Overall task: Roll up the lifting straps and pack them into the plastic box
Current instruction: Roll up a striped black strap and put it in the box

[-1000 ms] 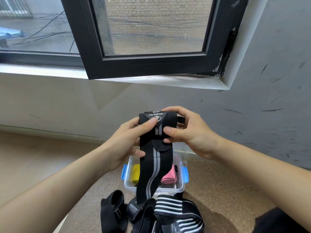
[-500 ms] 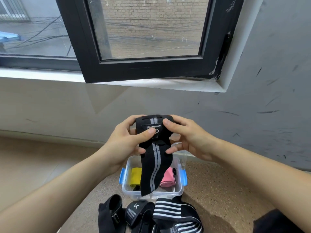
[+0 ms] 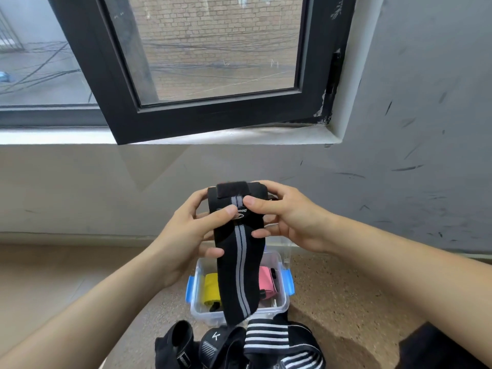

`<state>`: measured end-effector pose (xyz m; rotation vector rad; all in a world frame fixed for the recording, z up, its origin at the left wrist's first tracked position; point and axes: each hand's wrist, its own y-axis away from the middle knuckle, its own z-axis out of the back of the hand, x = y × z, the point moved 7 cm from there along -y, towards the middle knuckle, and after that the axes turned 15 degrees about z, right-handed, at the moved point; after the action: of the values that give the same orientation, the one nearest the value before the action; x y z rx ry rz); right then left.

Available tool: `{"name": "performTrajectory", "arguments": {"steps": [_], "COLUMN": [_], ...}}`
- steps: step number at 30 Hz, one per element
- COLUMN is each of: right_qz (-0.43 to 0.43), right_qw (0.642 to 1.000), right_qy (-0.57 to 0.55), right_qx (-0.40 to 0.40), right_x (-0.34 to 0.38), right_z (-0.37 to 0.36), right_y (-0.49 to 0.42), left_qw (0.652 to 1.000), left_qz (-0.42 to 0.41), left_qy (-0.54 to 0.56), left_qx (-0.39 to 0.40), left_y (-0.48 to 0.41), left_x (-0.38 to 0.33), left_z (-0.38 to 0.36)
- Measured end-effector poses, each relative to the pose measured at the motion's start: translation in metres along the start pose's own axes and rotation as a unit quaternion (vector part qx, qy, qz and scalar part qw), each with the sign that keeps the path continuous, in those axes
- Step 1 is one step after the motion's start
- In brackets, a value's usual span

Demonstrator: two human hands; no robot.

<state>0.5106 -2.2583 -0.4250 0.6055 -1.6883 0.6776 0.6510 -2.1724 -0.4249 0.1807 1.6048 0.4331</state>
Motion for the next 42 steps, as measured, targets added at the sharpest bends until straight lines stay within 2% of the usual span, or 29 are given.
{"name": "performTrajectory", "arguments": {"steps": [6, 11, 20, 24, 34, 42], "right_qz": [0.020, 0.003, -0.036, -0.043, 0.011, 0.072], "right_qw": [0.999, 0.998, 0.995, 0.996, 0.999, 0.990], "right_qy": [-0.023, 0.010, 0.045, 0.047, 0.035, 0.107], "right_qx": [0.021, 0.064, 0.081, 0.062, 0.032, 0.052], "right_x": [-0.002, -0.005, -0.005, -0.006, -0.006, -0.002], "right_z": [0.000, -0.003, -0.005, -0.002, 0.005, -0.004], "right_y": [-0.002, -0.001, 0.003, 0.004, -0.001, 0.002], "left_qw": [1.000, 1.000, 0.998, 0.996, 0.999, 0.999], "left_qz": [0.012, 0.006, -0.060, -0.079, 0.025, 0.034], "left_qy": [-0.005, 0.003, -0.011, -0.030, -0.025, 0.011], "left_qx": [-0.014, -0.016, -0.017, -0.012, 0.018, -0.001], "left_y": [0.002, 0.001, 0.003, 0.004, 0.000, -0.004], "left_x": [-0.001, 0.001, -0.005, -0.005, 0.007, 0.009], "left_z": [0.000, 0.004, 0.008, 0.005, 0.004, 0.009]}}
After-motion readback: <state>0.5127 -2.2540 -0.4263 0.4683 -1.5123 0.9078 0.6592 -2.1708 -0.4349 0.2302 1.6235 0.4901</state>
